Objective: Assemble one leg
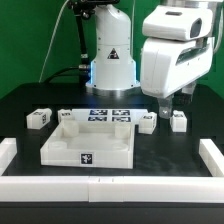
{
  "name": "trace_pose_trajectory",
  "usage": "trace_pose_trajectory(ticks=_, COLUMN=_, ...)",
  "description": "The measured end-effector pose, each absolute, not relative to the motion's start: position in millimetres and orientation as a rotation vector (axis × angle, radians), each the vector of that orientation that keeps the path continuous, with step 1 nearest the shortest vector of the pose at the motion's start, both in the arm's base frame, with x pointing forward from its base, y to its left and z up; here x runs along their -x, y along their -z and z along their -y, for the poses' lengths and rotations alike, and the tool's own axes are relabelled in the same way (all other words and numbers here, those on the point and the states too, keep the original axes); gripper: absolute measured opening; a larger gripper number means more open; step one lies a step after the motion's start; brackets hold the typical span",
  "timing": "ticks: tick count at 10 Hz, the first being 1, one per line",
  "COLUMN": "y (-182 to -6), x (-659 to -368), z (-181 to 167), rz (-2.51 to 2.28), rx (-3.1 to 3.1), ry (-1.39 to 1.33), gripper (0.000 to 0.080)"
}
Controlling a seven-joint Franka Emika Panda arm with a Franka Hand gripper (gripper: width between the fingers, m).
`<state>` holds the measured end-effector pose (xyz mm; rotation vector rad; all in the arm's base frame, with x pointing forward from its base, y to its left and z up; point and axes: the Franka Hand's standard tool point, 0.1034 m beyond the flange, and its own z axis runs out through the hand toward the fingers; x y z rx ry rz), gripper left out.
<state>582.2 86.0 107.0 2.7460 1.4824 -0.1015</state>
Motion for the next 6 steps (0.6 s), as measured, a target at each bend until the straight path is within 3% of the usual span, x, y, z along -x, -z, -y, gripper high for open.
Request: trace_pose_trajectory(ticks=6, y=-106.7, x=-581.8, z=-86.0, rz=-1.484, rx=-2.745, ry=0.104, gripper=0.065)
